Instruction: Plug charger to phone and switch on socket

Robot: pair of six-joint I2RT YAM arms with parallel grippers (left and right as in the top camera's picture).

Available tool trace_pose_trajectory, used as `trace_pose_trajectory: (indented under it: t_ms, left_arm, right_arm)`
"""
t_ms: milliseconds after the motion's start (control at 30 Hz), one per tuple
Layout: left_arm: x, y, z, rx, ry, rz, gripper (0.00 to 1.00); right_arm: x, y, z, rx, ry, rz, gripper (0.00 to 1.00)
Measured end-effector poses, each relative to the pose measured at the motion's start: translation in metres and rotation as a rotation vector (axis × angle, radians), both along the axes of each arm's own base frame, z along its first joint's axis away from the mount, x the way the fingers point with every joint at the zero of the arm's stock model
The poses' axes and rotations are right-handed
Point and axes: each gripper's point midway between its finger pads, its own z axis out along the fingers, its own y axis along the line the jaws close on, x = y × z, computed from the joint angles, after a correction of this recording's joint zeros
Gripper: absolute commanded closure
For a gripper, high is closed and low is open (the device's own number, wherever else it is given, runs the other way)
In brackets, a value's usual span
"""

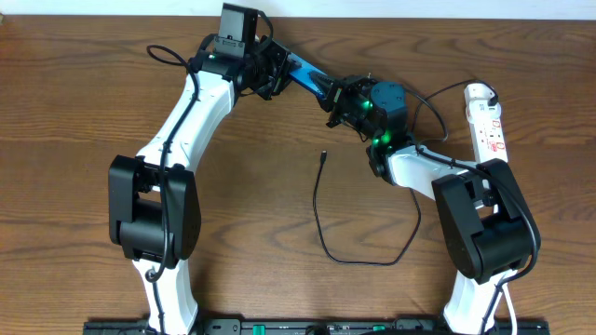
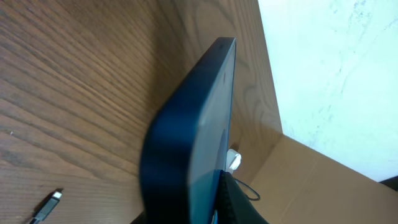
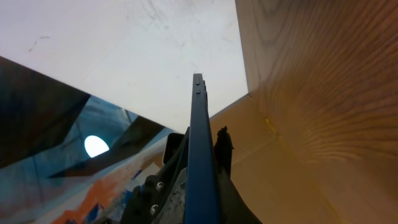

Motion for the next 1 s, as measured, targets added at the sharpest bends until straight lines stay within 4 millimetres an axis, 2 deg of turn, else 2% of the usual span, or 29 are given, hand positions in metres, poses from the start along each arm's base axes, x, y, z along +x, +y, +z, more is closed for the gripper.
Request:
trace_pose_trajectory:
  t_ms: [167, 600, 633, 700, 733, 800, 833, 1000]
  left_arm:
    - [0.0007, -0.0002, 0.0009, -0.005, -0.001, 0.002, 0.92]
    - [0.0011, -0.0004, 0.0014, -0.008, -0.002, 0.003, 0.93]
    - [0.0011, -0.0004, 0.0014, -0.008, -0.003, 0.003, 0.92]
    - [0.0011, -0.0004, 0.0014, -0.008, -0.002, 0.003, 0.93]
    - [0.0010, -0.0002, 0.0011, -0.007, -0.001, 0.004, 0.93]
    - [0.0005, 0.0007, -0.0001, -0.001, 0.003, 0.007, 0.92]
    - [0.0005, 0.0010, -0.0004, 0.000, 0.004, 0.008, 0.93]
    - [0.0007, 0.0021, -0.0012, 0.006, 0.005, 0.013, 0.93]
  right_arm:
    - [0.0002, -0.0002, 0.0000, 0.025, 0.026, -0.006, 0.99]
    - [0.0003, -0.0003, 0.0000, 0.039, 0.040, -0.008, 0.96]
    - [0.0003, -0.0003, -0.0001, 0.038, 0.040, -0.008, 0.93]
    - [-0.0002, 0.0003, -0.0002, 0.034, 0.036, -0.005, 0.81]
    - [-0.0006, 0.0009, -0.0001, 0.029, 0.031, -0.001, 0.73]
    - [-0.0013, 0.0019, 0.0017, 0.017, 0.008, 0.007, 0.49]
    - [-0.0016, 0.0023, 0.0020, 0.016, 0.006, 0.010, 0.43]
    - [-0.0030, 0.0040, 0.0032, 0.005, -0.013, 0.024, 0.28]
